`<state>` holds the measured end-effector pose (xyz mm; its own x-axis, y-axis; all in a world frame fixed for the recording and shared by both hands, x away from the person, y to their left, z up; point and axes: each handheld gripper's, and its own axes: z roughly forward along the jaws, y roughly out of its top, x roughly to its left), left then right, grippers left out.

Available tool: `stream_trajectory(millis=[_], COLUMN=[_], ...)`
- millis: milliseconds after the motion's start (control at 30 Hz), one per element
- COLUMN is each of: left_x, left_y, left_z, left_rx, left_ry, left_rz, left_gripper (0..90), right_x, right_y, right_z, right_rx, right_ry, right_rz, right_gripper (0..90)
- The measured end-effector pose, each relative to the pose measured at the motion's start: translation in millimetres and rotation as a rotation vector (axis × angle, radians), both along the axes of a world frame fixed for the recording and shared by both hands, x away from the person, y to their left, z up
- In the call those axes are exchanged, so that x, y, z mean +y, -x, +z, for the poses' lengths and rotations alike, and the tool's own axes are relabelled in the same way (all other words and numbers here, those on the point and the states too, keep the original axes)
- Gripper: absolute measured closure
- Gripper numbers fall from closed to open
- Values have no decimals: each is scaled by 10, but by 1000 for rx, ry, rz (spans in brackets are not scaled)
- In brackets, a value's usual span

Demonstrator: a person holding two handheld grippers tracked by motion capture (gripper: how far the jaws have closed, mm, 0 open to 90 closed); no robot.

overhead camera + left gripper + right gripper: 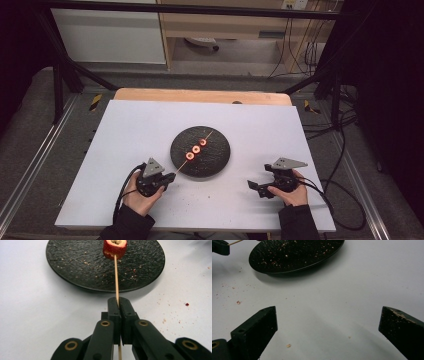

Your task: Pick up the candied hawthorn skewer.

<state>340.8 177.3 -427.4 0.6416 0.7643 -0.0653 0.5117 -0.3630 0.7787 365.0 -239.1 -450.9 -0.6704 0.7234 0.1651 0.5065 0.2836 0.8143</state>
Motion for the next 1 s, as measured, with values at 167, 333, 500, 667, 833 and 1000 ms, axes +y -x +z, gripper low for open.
stream_trajectory(millis=[167,333,500,667,833,1000], left_x=[122,225,294,331,351,358], left_y=[62,124,168,198,218,221], left_z=[-13,-30,-52,-68,-63,-82], left_rx=[-25,-38,-50,-64,-74,-71], left_ry=[25,46,61,65,80,85], left_rz=[9,1,-4,-14,-18,-22], left_gripper=[883,883,883,883,883,883], right_x=[58,123,227,316,461,633], right_y=[-3,-9,-30,-52,-76,-103], right_z=[31,44,82,115,162,234], right_rx=[1,-2,-17,-29,-48,-51], right_ry=[3,-1,-24,-33,-53,-69], right_rz=[12,17,25,31,53,53], right_gripper=[28,29,27,24,20,22])
